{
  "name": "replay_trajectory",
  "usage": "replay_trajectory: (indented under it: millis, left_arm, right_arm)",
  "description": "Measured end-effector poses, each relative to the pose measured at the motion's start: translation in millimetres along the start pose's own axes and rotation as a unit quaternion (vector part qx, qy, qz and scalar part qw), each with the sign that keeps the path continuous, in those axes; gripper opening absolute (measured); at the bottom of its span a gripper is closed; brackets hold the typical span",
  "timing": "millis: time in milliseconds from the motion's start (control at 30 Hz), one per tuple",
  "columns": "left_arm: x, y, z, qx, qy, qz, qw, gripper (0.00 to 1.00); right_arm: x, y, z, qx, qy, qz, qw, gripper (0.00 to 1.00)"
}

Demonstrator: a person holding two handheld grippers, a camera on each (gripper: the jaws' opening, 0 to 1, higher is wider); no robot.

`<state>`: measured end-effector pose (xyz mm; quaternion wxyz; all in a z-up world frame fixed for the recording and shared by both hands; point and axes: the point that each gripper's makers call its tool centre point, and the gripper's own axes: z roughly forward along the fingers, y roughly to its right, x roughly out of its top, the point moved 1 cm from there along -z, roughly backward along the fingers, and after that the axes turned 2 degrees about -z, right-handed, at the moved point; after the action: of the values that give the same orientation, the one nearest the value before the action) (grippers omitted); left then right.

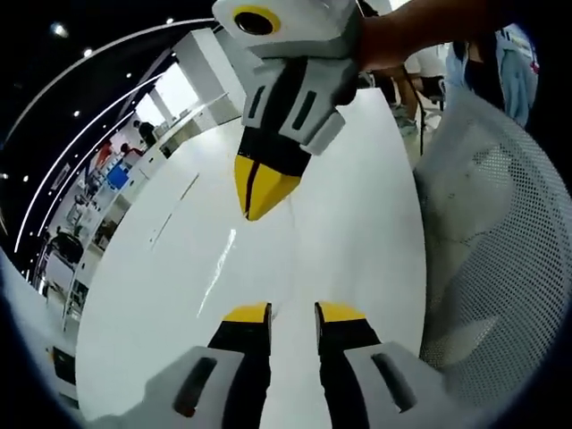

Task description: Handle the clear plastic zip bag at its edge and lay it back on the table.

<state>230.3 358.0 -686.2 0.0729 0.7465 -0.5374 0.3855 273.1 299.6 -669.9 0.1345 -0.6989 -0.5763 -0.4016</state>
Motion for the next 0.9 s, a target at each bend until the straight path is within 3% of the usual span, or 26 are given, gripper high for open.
replay_trajectory:
  millis: [433, 633, 900]
  left_arm:
    - [-10.4, -6.8, -13.0, 0.033, 0.015, -0.063, 0.9973, 0.21]
    - [-13.2, -14.0, -17.2, 0.055, 0.029, -0.11, 0.992, 0.33]
    - [-21.3, -15.2, -24.3, 0.061, 0.027, -0.123, 0.9901, 0.35]
  right_arm:
    - [-22.3, 9.3, 14.8, -0.017, -0.027, 0.002, 0.9995, 0.0]
    - [-31.6, 20.6, 16.8, -0.028, -0.041, 0.008, 0.9987, 0.0]
    - [-39.3, 28.2, 21.8, -0.062, -0.061, 0.02, 0.996, 0.0]
